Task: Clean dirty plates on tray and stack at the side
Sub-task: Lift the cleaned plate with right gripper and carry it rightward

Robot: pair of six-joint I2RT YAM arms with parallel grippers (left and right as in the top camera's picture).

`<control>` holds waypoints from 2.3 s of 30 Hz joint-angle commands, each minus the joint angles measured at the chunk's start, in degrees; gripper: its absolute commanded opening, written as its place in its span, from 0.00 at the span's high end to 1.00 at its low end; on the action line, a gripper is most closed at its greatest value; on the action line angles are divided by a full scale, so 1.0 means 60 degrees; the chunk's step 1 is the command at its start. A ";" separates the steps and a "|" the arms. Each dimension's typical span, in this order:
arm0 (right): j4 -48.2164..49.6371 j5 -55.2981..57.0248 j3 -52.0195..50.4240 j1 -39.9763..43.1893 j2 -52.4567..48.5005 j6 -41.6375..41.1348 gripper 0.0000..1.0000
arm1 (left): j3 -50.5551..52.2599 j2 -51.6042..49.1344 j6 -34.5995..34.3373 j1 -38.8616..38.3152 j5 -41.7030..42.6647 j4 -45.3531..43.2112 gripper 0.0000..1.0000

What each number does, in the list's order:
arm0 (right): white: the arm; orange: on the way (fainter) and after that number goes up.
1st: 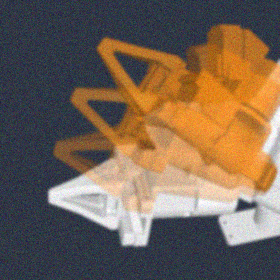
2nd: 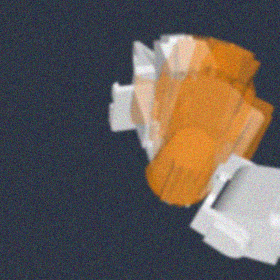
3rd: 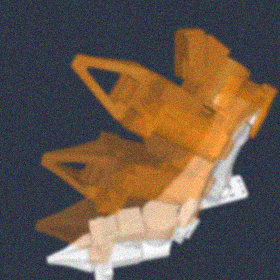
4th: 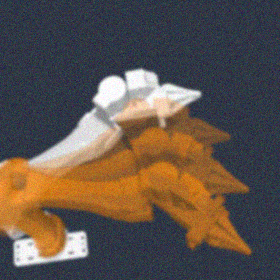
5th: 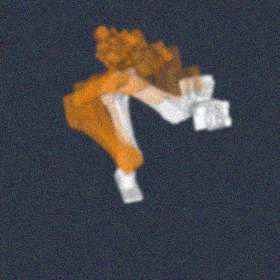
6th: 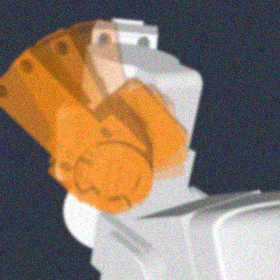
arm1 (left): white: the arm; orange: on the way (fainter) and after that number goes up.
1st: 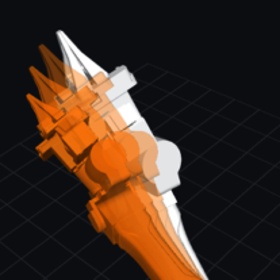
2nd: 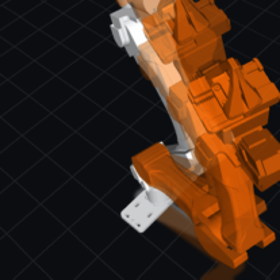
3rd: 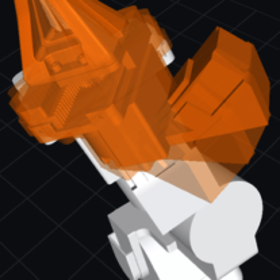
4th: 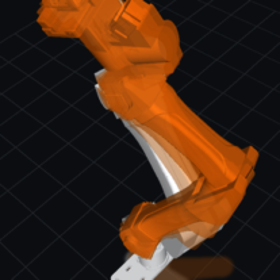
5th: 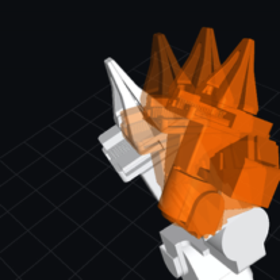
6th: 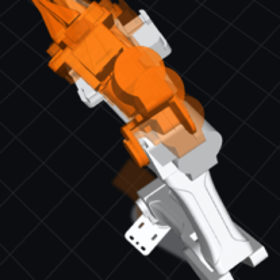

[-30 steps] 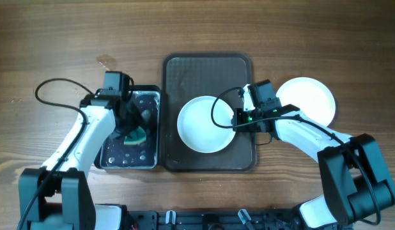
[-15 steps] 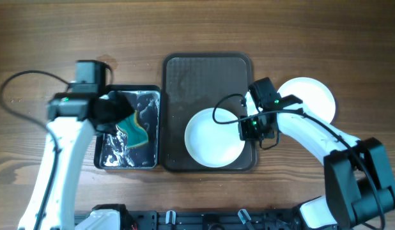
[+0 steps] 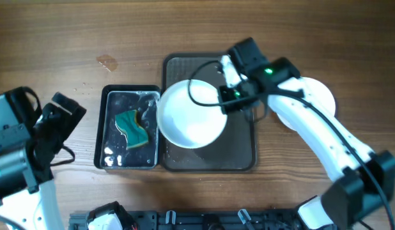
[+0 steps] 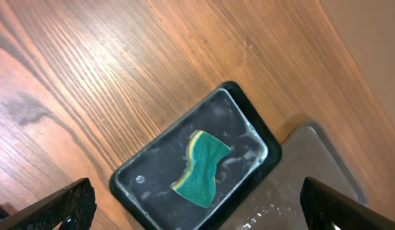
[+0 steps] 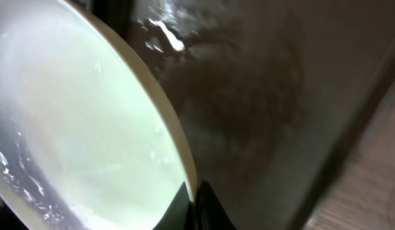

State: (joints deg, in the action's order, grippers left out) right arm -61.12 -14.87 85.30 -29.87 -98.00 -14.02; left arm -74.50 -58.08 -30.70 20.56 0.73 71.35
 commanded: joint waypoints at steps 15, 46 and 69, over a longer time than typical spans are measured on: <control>0.2648 0.6182 0.3279 -0.3304 -0.3020 -0.0404 0.96 | -0.0117 -0.0025 0.0047 0.0120 0.0047 0.0015 0.00; 0.2834 1.4065 0.3275 -0.6801 -0.2361 -0.0408 0.96 | -0.0117 -0.0025 0.0047 0.0120 0.0047 0.0015 0.00; 0.3115 1.4772 0.3275 -0.6987 -0.2361 0.0328 0.96 | -0.0117 -0.0025 0.0047 0.0120 0.0047 0.0015 0.00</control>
State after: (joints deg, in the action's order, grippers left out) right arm -42.96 71.72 103.46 -71.59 -113.80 -13.54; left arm -74.50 -58.17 -30.70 20.75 0.73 71.61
